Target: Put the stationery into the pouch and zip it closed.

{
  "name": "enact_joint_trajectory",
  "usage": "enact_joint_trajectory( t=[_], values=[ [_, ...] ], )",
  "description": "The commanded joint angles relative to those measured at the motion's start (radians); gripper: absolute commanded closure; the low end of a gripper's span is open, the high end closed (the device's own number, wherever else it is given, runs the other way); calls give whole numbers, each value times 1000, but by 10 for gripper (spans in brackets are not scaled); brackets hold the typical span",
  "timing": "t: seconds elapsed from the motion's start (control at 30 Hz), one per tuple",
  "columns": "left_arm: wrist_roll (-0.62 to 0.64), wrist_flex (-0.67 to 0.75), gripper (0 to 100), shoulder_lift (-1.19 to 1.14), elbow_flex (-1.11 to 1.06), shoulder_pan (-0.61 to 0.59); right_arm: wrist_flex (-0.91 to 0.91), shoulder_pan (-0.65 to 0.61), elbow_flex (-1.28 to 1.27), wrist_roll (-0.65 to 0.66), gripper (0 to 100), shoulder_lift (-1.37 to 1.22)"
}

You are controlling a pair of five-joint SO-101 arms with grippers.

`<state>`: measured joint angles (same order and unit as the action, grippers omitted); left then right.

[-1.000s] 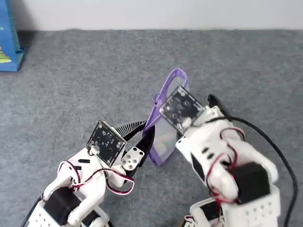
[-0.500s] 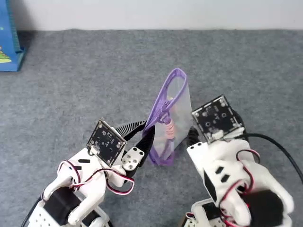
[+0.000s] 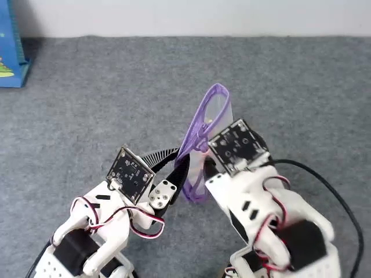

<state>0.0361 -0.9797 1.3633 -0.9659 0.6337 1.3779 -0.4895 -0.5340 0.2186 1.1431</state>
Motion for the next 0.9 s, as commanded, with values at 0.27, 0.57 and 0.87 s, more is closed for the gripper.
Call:
enact_joint_trajectory(
  t=[0.27, 0.57, 0.87],
  values=[
    [-5, 0, 989, 15, 2, 2, -130, -7, -40, 21, 773, -159],
    [-8, 6, 989, 15, -8, 2, 2, -39, -38, 34, 686, 42],
    [-5, 5, 989, 15, -7, 0, -54, -127, -80, 38, 686, 73]
  ],
)
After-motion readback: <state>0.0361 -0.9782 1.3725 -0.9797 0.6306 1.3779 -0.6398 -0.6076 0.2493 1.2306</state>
